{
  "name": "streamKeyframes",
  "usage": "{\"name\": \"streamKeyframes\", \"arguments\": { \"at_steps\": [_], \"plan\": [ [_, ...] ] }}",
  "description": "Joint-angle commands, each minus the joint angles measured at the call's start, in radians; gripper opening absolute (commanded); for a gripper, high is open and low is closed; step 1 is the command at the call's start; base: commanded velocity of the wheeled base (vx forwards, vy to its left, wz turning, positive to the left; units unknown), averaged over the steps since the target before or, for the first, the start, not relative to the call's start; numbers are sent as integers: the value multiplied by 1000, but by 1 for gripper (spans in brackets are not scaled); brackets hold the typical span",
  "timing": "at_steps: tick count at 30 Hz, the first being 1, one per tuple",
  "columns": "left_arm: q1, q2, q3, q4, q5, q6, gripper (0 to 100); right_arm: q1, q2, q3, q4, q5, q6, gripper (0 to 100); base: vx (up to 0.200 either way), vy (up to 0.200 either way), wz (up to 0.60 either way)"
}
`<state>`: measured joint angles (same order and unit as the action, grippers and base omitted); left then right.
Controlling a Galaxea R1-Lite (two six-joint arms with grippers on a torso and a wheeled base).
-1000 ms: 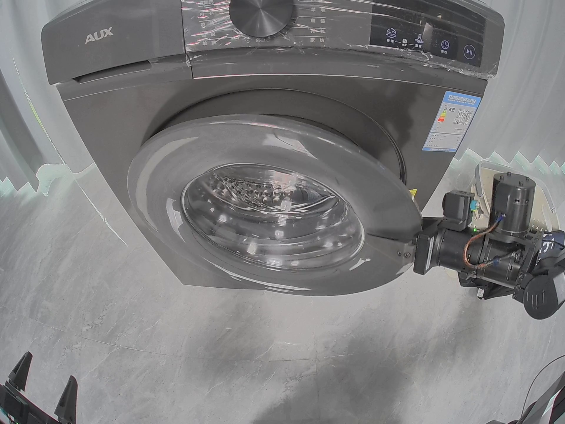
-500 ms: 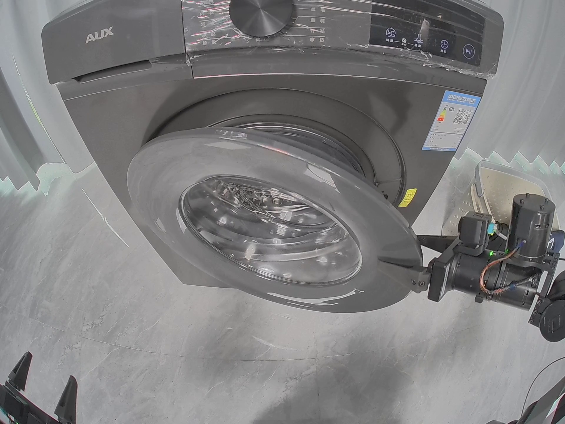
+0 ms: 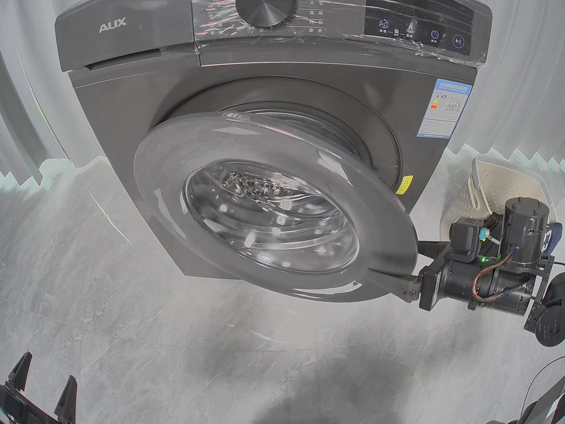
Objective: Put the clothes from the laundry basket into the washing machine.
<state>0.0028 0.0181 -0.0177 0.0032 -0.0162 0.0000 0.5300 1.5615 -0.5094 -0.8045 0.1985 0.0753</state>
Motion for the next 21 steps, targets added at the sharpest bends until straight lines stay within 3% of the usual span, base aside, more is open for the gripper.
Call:
{"name": "streamKeyframes", "arguments": {
  "at_steps": [1,9,18,21],
  "plan": [
    [0,-13,16,0,1,0,100,41,-46,40,2,1,1,100,0,0,0],
    [0,-13,16,0,-1,0,100,11,-21,0,1,-18,3,100,0,0,0],
    [0,-13,16,0,1,0,100,31,43,-35,-1,-31,3,100,-200,0,0],
    [0,-13,16,0,-1,0,100,48,43,-29,-1,-25,4,100,0,0,0]
  ]
}}
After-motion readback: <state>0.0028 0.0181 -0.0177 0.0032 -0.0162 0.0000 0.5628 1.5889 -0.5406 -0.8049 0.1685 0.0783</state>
